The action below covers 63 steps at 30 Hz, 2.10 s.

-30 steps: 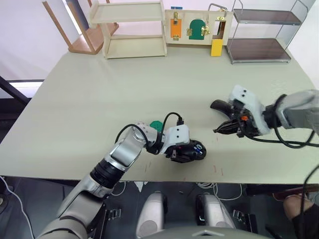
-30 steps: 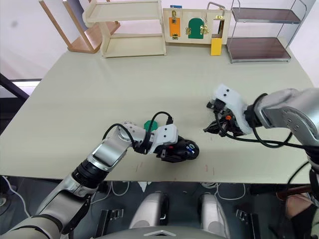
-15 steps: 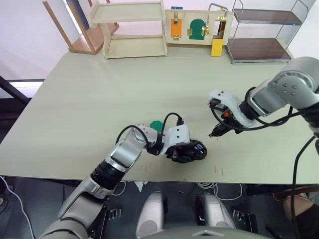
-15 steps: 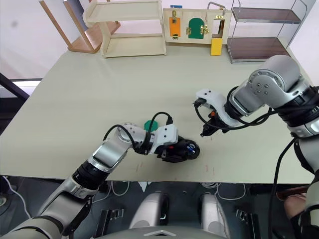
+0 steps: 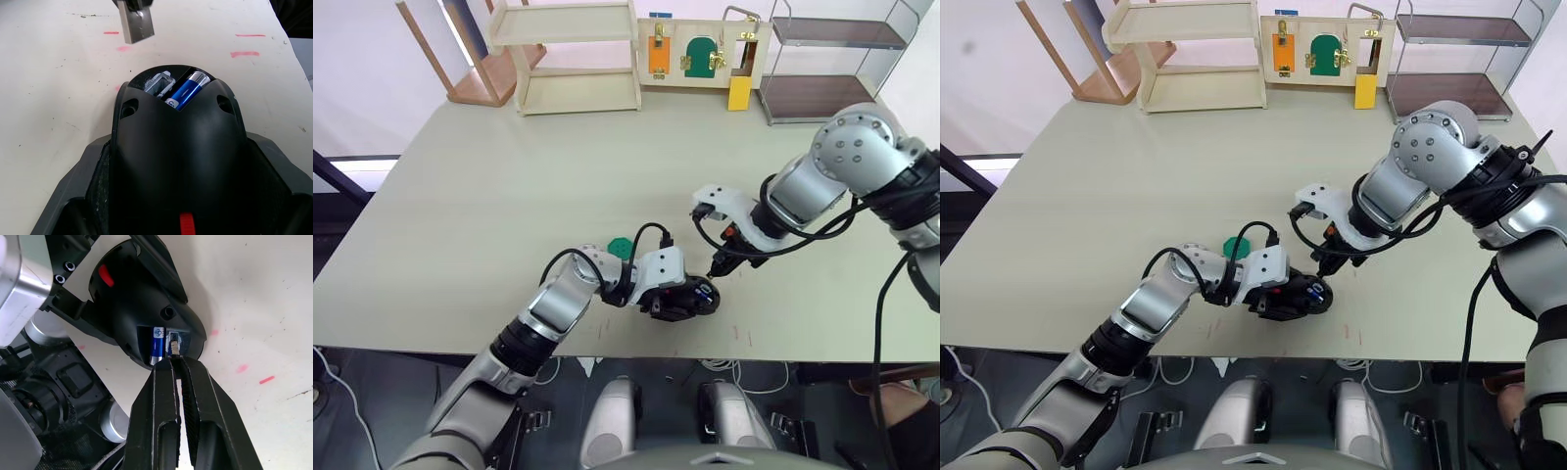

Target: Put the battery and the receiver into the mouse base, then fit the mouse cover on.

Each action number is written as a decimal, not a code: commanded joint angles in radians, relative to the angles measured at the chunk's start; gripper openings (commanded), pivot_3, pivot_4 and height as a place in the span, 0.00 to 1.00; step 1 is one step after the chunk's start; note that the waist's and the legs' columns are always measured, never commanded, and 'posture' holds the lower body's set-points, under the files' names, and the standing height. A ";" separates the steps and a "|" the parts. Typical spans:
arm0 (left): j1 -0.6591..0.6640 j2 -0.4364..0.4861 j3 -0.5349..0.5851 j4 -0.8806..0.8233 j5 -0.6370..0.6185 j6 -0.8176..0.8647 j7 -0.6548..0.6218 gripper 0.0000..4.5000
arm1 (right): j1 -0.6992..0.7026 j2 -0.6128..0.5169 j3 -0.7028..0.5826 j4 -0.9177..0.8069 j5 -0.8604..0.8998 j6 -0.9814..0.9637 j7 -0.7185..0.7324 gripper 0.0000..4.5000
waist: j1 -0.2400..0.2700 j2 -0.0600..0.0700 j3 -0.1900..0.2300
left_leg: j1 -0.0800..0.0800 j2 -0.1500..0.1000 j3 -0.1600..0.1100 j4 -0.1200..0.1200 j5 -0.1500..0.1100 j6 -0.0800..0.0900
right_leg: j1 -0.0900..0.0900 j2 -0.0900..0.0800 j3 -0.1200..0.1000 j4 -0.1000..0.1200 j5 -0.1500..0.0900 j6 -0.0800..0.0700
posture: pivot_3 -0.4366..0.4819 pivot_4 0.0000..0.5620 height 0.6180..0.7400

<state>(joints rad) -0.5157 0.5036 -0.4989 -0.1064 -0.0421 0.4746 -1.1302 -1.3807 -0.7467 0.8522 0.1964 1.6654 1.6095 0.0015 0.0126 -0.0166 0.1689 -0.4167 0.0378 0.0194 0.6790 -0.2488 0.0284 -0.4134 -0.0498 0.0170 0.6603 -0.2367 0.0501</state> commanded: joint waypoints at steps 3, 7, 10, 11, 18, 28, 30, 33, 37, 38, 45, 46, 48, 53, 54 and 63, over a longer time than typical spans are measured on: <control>0.014 0.000 -0.037 0.020 0.013 0.031 -0.006 0.65 | -0.030 -0.008 0.032 0.003 0.100 0.005 -0.056 0.00 | 0.000 0.000 0.000 | 0.000 0.000 0.000 0.000 0.000 0.000 | 0.000 0.000 0.000 0.000 0.000 0.000 | 0.48 0.27 1.00; 0.013 -0.001 -0.036 0.020 0.010 0.039 -0.007 0.65 | -0.037 0.011 0.037 0.030 0.122 0.005 -0.084 0.00 | 0.000 0.000 0.000 | 0.000 0.000 0.000 0.000 0.000 0.000 | 0.000 0.000 0.000 0.000 0.000 -0.001 | 0.48 0.27 1.00; 0.010 -0.003 -0.040 0.023 0.011 0.041 -0.010 0.65 | -0.035 0.019 0.039 0.042 0.129 0.005 -0.104 0.00 | 0.000 0.000 0.000 | 0.000 0.000 -0.001 0.000 0.000 0.000 | 0.000 0.000 0.000 0.000 0.000 -0.001 | 0.48 0.27 1.00; 0.009 -0.004 -0.041 0.023 0.011 0.042 -0.011 0.65 | -0.032 0.022 0.038 0.044 0.128 0.005 -0.114 0.00 | 0.000 0.000 0.000 | 0.000 0.000 -0.001 0.000 0.000 0.000 | 0.000 0.000 0.000 0.000 0.000 0.000 | 0.48 0.27 1.00; 0.004 -0.006 -0.049 0.023 0.012 0.051 -0.020 0.65 | -0.021 0.040 0.032 0.063 0.112 0.005 -0.148 0.00 | 0.000 0.000 0.000 | 0.000 0.000 -0.001 0.000 0.000 0.000 | 0.000 0.000 0.000 -0.001 -0.001 -0.001 | 0.48 0.27 1.00; 0.001 0.001 -0.052 0.019 0.016 0.067 -0.028 0.65 | -0.029 0.085 0.042 0.073 0.087 0.005 -0.156 0.00 | 0.000 0.000 0.000 | -0.001 0.000 -0.002 -0.002 0.000 0.000 | 0.000 0.000 -0.001 -0.002 0.000 -0.001 | 0.48 0.27 1.00; 0.001 0.003 -0.053 0.016 0.016 0.069 -0.030 0.65 | -0.024 0.090 0.043 0.073 0.082 0.005 -0.161 0.00 | 0.000 0.000 0.000 | -0.001 0.001 -0.002 -0.003 0.000 0.000 | 0.000 0.000 -0.001 -0.003 0.000 -0.001 | 0.48 0.27 1.00; 0.000 0.006 -0.054 0.013 0.016 0.073 -0.034 0.65 | -0.019 0.094 0.042 0.070 0.069 0.005 -0.166 0.00 | 0.000 0.000 0.000 | -0.001 0.001 -0.002 -0.003 0.000 0.000 | 0.000 0.000 -0.001 -0.003 0.000 0.000 | 0.48 0.27 1.00; -0.001 0.009 -0.056 0.008 0.015 0.078 -0.037 0.65 | -0.010 0.092 0.044 0.063 0.054 0.005 -0.163 0.00 | 0.000 0.000 0.000 | -0.001 0.000 -0.002 -0.004 0.000 0.000 | 0.000 0.000 -0.001 -0.003 0.000 0.000 | 0.48 0.27 1.00; -0.002 0.010 -0.056 0.006 0.015 0.081 -0.038 0.65 | -0.008 0.089 0.047 0.055 0.054 0.005 -0.160 0.00 | -0.001 0.000 0.000 | -0.001 0.000 -0.002 -0.005 0.000 0.000 | 0.000 0.000 -0.001 -0.004 0.000 0.000 | 0.48 0.27 1.00; -0.014 0.016 -0.064 -0.003 0.014 0.102 -0.048 0.65 | -0.001 0.084 0.059 0.035 0.061 0.005 -0.148 0.00 | -0.001 0.000 0.000 | 0.000 0.000 -0.002 -0.008 0.000 0.000 | -0.001 0.000 -0.001 -0.006 0.000 0.000 | 0.48 0.27 1.00; -0.015 0.018 -0.065 -0.004 0.014 0.105 -0.049 0.65 | -0.002 0.085 0.061 0.036 0.063 0.005 -0.146 0.00 | -0.001 0.000 0.000 | 0.000 0.000 -0.002 -0.008 0.000 0.000 | -0.001 0.000 -0.001 -0.006 0.000 0.000 | 0.48 0.27 1.00; -0.016 0.019 -0.066 -0.007 0.014 0.109 -0.051 0.65 | -0.002 0.087 0.059 0.034 0.059 0.005 -0.144 0.00 | -0.001 0.000 0.000 | 0.000 0.000 -0.002 -0.008 0.000 0.000 | -0.001 0.000 -0.001 -0.007 0.000 0.000 | 0.48 0.27 1.00; -0.019 0.020 -0.067 -0.005 0.012 0.112 -0.053 0.65 | -0.006 0.090 0.062 0.035 0.061 0.005 -0.135 0.00 | -0.002 0.000 0.000 | 0.000 0.000 -0.002 -0.009 0.000 0.000 | -0.001 0.000 -0.001 -0.008 0.000 0.001 | 0.48 0.27 1.00; -0.020 0.020 -0.067 -0.005 0.012 0.113 -0.053 0.65 | -0.008 0.090 0.063 0.033 0.063 0.005 -0.133 0.00 | -0.002 0.000 0.000 | 0.000 0.000 -0.002 -0.009 0.000 0.000 | -0.001 0.000 -0.001 -0.008 0.000 0.001 | 0.48 0.27 1.00; -0.020 0.017 -0.066 -0.005 0.006 0.123 -0.054 0.65 | -0.015 0.085 0.061 -0.011 0.047 0.005 -0.111 0.00 | -0.002 0.000 0.000 | 0.000 0.001 -0.003 -0.010 0.000 0.000 | -0.001 0.000 -0.001 -0.009 0.000 0.000 | 0.48 0.27 1.00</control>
<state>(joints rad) -0.5557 0.5174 -0.5172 -0.1359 -0.0435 0.5625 -1.1744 -1.3816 -0.6591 0.9290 0.2131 1.7101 1.6098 -0.1254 0.0107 -0.0164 0.1690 -0.4172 0.0384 0.0164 0.6694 -0.2489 0.0285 -0.4141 -0.0497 0.0158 0.6515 -0.2365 0.0506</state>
